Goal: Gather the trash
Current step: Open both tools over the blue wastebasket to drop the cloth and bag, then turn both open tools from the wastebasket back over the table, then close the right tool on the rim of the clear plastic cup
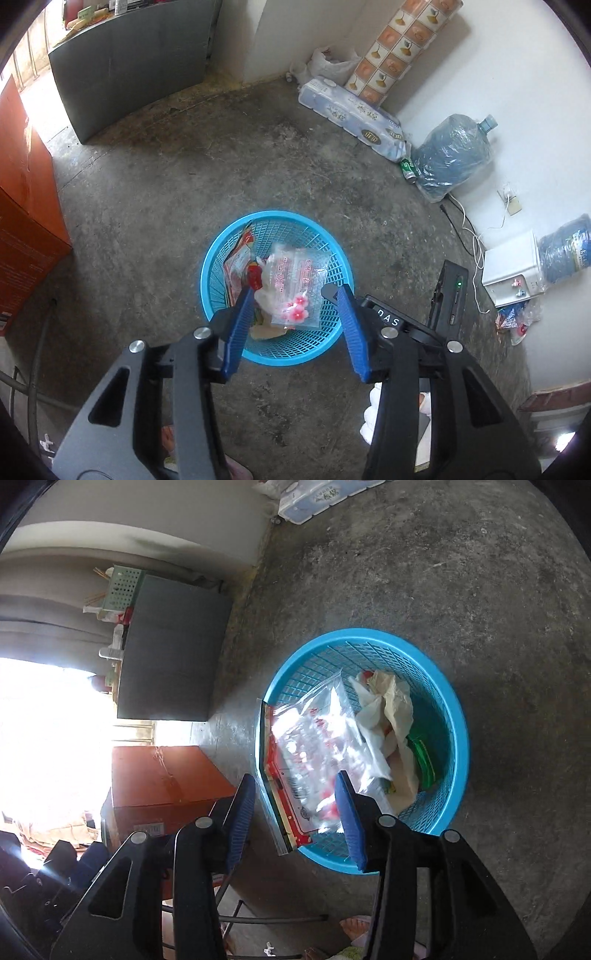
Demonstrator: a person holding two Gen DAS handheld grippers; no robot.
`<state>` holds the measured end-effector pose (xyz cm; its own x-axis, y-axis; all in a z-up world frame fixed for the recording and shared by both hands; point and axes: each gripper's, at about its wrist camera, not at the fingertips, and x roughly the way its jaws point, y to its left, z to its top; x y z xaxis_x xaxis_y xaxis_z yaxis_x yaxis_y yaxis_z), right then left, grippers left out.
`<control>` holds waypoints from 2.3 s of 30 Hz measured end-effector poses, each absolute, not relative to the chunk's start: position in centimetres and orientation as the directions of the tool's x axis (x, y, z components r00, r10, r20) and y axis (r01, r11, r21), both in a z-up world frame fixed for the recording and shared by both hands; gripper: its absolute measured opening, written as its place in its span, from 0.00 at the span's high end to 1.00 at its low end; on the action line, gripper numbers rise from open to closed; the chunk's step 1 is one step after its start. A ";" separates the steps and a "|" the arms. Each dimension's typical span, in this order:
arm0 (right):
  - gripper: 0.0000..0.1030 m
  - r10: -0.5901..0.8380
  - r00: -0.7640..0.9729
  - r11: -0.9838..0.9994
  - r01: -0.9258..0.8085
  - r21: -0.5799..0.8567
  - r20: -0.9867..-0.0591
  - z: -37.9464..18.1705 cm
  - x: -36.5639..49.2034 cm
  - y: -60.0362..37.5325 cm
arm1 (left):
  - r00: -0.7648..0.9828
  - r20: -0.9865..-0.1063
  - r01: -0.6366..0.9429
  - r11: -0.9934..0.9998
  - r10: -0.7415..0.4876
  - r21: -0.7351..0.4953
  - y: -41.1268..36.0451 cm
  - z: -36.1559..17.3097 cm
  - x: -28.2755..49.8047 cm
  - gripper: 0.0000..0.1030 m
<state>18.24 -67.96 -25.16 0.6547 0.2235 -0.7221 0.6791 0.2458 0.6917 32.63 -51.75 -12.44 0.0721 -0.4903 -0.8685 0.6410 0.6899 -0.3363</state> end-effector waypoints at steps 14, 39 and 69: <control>0.57 0.049 0.759 0.631 0.481 0.609 -0.650 -8.5 12.2 -62.5 | 0.346 -0.710 0.679 0.686 -0.614 -0.262 -35.2 4.2 26.6 0.31; 0.10 0.520 0.633 0.854 -0.366 0.370 -0.573 9.0 16.1 -23.6 | 0.740 -0.670 -0.121 0.969 -0.055 -0.213 10.0 3.0 8.7 0.24; 0.89 0.178 0.523 0.922 -0.384 -0.044 -0.834 3.8 21.0 -6.0 | 0.773 -0.631 -0.166 0.942 -0.059 -0.292 17.4 -2.9 4.6 0.24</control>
<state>20.96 -6.02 3.79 0.5226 0.1783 -0.8337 -0.3844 0.9221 -0.0438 4.60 17.37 -2.88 0.7733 -0.0594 -0.6313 -0.1662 0.9418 -0.2923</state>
